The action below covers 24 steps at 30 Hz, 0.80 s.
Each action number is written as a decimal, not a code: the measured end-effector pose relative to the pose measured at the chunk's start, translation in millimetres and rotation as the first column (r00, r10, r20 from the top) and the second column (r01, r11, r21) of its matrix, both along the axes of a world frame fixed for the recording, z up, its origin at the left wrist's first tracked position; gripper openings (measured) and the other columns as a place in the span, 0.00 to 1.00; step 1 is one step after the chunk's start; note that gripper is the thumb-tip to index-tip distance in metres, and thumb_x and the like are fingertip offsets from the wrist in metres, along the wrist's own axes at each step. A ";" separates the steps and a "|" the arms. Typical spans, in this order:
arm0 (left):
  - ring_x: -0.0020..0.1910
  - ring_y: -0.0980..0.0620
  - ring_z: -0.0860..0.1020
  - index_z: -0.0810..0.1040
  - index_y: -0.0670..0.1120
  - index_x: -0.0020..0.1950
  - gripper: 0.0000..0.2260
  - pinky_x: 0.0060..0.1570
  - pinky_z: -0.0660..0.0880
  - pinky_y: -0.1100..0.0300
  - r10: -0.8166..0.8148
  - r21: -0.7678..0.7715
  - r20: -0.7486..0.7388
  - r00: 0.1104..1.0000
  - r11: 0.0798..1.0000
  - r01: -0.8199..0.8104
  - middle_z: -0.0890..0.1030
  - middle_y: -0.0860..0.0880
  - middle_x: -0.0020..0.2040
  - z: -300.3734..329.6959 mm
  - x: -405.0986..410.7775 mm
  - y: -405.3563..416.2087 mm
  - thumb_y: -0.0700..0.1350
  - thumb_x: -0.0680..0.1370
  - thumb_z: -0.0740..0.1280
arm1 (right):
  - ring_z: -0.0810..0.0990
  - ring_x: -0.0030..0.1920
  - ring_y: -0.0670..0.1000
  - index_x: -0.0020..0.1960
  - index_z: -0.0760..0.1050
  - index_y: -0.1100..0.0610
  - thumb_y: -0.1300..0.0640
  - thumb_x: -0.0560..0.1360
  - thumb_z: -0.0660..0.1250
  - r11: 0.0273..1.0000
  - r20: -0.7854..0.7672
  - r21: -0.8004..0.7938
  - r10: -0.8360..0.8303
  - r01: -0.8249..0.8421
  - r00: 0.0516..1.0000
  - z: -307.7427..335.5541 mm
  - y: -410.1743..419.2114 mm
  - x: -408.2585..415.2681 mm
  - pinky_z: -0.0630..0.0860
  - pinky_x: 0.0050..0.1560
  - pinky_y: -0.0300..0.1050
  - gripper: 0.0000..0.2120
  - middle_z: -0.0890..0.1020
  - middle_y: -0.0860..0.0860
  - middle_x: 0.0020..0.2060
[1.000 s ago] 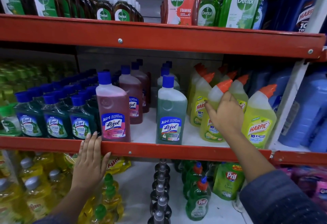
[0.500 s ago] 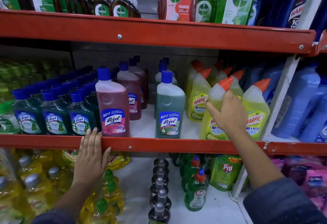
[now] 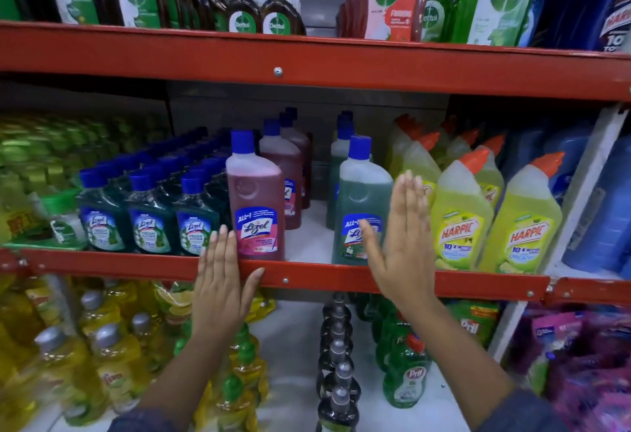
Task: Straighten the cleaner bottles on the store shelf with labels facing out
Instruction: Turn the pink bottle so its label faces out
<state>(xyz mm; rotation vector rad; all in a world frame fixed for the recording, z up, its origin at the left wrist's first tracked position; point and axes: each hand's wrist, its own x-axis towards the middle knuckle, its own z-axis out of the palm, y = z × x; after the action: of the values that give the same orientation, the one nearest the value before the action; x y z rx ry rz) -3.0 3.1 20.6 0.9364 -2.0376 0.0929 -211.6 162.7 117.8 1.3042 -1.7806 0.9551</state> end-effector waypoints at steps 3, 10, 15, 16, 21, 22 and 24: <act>0.78 0.50 0.51 0.52 0.42 0.78 0.35 0.75 0.55 0.50 -0.062 0.015 -0.131 0.990 0.998 0.064 0.57 0.41 0.78 15.5 -7.0 1.8 0.65 0.80 0.47 | 0.48 0.79 0.53 0.77 0.48 0.63 0.46 0.80 0.55 0.992 0.008 0.051 0.114 -0.114 0.993 -12.6 -23.3 31.7 0.47 0.78 0.46 0.33 0.52 0.58 0.77; 0.68 0.48 0.71 0.56 0.49 0.76 0.29 0.54 0.80 0.48 -0.203 0.059 -0.362 0.910 0.969 0.240 0.66 0.46 0.73 45.2 -3.7 -2.5 0.60 0.79 0.56 | 0.61 0.69 0.37 0.77 0.53 0.54 0.45 0.80 0.57 0.901 0.424 -0.029 0.403 -0.433 0.811 -20.2 -73.9 85.1 0.57 0.64 0.21 0.30 0.64 0.47 0.73; 0.67 0.51 0.73 0.62 0.48 0.75 0.28 0.59 0.78 0.48 -0.236 0.104 -0.423 0.875 0.946 0.306 0.71 0.47 0.70 45.5 1.6 -8.6 0.60 0.79 0.58 | 0.79 0.57 0.44 0.68 0.66 0.49 0.40 0.75 0.64 0.834 0.677 -0.178 0.489 -0.522 0.550 -27.8 -102.6 84.2 0.79 0.57 0.45 0.25 0.79 0.50 0.61; 0.66 0.51 0.74 0.64 0.48 0.75 0.28 0.60 0.77 0.48 -0.239 0.136 -0.452 0.860 0.934 0.331 0.73 0.47 0.70 44.6 1.6 -10.7 0.60 0.78 0.59 | 0.81 0.56 0.45 0.66 0.69 0.51 0.42 0.75 0.65 0.836 0.679 -0.169 0.482 -0.522 0.554 -28.3 -105.6 84.6 0.80 0.55 0.45 0.24 0.81 0.51 0.59; 0.61 0.59 0.78 0.70 0.45 0.71 0.27 0.60 0.77 0.57 -0.266 0.234 -0.652 0.710 0.820 0.522 0.78 0.47 0.64 43.3 -2.0 -18.5 0.49 0.75 0.71 | 0.82 0.54 0.48 0.62 0.72 0.57 0.48 0.75 0.68 0.857 0.674 -0.140 0.449 -0.496 0.586 -29.2 -109.9 85.3 0.79 0.53 0.41 0.20 0.82 0.53 0.55; 0.59 0.62 0.78 0.70 0.44 0.71 0.26 0.58 0.77 0.63 -0.279 0.234 -0.670 0.689 0.800 0.552 0.79 0.48 0.63 46.1 -2.3 -17.9 0.47 0.75 0.72 | 0.81 0.55 0.48 0.63 0.71 0.57 0.48 0.75 0.68 0.861 0.667 -0.131 0.444 -0.492 0.598 -30.0 -109.8 85.1 0.78 0.54 0.40 0.21 0.82 0.53 0.56; 0.56 0.68 0.77 0.72 0.45 0.68 0.23 0.53 0.74 0.72 -0.304 0.228 -0.685 0.662 0.773 0.591 0.80 0.53 0.60 51.2 -2.7 -17.0 0.44 0.75 0.72 | 0.81 0.55 0.48 0.64 0.71 0.57 0.48 0.74 0.68 0.873 0.661 -0.130 0.430 -0.471 0.615 -33.1 -110.7 84.9 0.79 0.55 0.43 0.22 0.82 0.54 0.56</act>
<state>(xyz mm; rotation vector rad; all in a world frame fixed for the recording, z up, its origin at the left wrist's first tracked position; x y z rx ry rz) -5.7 -13.9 71.8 0.5470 -1.6080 -0.8902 -126.7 51.9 84.7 1.6180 -2.0333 1.8794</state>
